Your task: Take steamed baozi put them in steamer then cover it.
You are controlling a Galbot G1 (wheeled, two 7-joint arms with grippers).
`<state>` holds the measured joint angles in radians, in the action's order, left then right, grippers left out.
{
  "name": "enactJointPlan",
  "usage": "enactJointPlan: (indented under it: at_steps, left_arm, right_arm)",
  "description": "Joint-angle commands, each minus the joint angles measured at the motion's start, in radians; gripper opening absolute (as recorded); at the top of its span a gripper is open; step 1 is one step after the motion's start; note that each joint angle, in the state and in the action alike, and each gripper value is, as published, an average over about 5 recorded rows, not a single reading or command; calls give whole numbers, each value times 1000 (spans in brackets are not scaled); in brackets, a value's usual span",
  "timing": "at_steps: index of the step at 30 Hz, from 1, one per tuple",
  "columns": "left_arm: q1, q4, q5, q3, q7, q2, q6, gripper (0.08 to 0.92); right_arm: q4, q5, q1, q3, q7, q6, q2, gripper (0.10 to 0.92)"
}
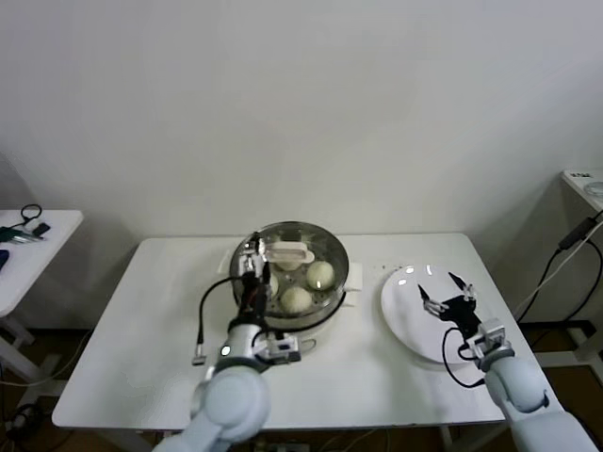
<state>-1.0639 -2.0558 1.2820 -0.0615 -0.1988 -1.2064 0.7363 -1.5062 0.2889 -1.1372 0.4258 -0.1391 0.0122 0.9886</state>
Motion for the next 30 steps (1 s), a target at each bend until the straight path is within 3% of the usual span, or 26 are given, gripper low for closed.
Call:
enactJointPlan:
  at_steps: [1, 7, 14, 24, 30]
  left_arm:
    - [-226, -169, -543, 338, 241, 93, -221, 823]
    - [-405, -152, -944, 589, 353, 25, -462, 823]
    - [-485, -68, -1296, 784, 388, -74, -685, 823]
    - [-529, 83, -1404, 809, 322, -197, -810, 823]
    - [-526, 112, -1401, 785, 304, -215, -836, 823]
  right_arm:
    - [-43, 21, -37, 31, -7, -3, 14, 823]
    - [-71, 19, -67, 57, -18, 8, 27, 823]
    - [-105, 22, -103, 82, -26, 24, 52, 823]
    - [-139, 25, -177, 132, -51, 70, 81, 823]
    - [-142, 43, -198, 148, -58, 95, 88, 823]
